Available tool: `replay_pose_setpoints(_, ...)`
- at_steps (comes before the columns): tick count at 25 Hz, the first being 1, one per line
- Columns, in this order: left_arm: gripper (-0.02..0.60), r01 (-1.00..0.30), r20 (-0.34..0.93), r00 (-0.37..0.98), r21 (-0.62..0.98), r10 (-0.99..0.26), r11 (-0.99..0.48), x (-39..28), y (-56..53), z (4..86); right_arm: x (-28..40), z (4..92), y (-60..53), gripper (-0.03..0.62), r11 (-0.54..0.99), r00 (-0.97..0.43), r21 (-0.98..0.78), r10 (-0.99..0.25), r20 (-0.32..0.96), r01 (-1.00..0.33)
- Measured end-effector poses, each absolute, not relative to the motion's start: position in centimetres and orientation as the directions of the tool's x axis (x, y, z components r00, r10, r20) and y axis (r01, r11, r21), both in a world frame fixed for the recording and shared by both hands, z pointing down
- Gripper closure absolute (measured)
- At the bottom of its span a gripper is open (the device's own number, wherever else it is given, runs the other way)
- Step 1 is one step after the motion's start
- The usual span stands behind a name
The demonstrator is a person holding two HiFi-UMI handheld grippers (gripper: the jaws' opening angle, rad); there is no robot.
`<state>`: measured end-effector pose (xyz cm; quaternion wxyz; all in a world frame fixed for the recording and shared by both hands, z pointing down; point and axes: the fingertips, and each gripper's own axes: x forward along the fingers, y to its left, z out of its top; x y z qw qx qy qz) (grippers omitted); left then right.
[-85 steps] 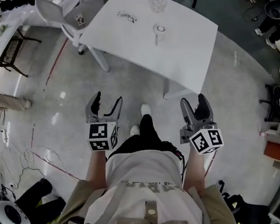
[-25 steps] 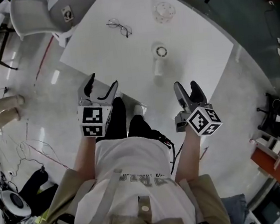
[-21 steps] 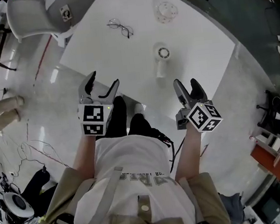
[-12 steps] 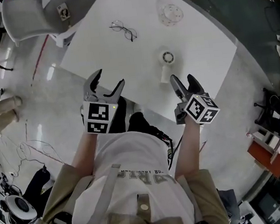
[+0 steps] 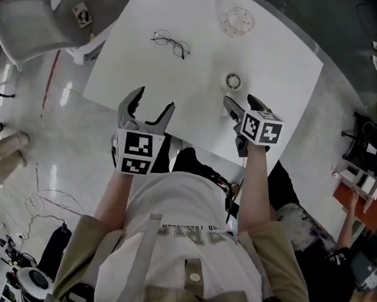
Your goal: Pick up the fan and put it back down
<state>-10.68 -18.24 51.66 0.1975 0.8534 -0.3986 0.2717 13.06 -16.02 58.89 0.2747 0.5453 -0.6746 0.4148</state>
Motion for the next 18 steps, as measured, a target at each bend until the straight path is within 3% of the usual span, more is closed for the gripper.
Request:
replay_pose_setpoints(8,0.242,-0.772,0.623,0.553,0.135,-0.552,-0.621,-10.5,-19.9,52.2,14.1,62.0,-16.8,0.26,0.005,-0.167,-0.181,-0.407,0.898,-0.983)
replay_pose_setpoints(18,0.241,-0.763,0.627,0.565,0.149,-0.537,-0.629,-10.0,-20.7,52.6,13.8,64.2,-16.8,0.272,0.019,-0.165,-0.167,-0.302,0.939,-0.986)
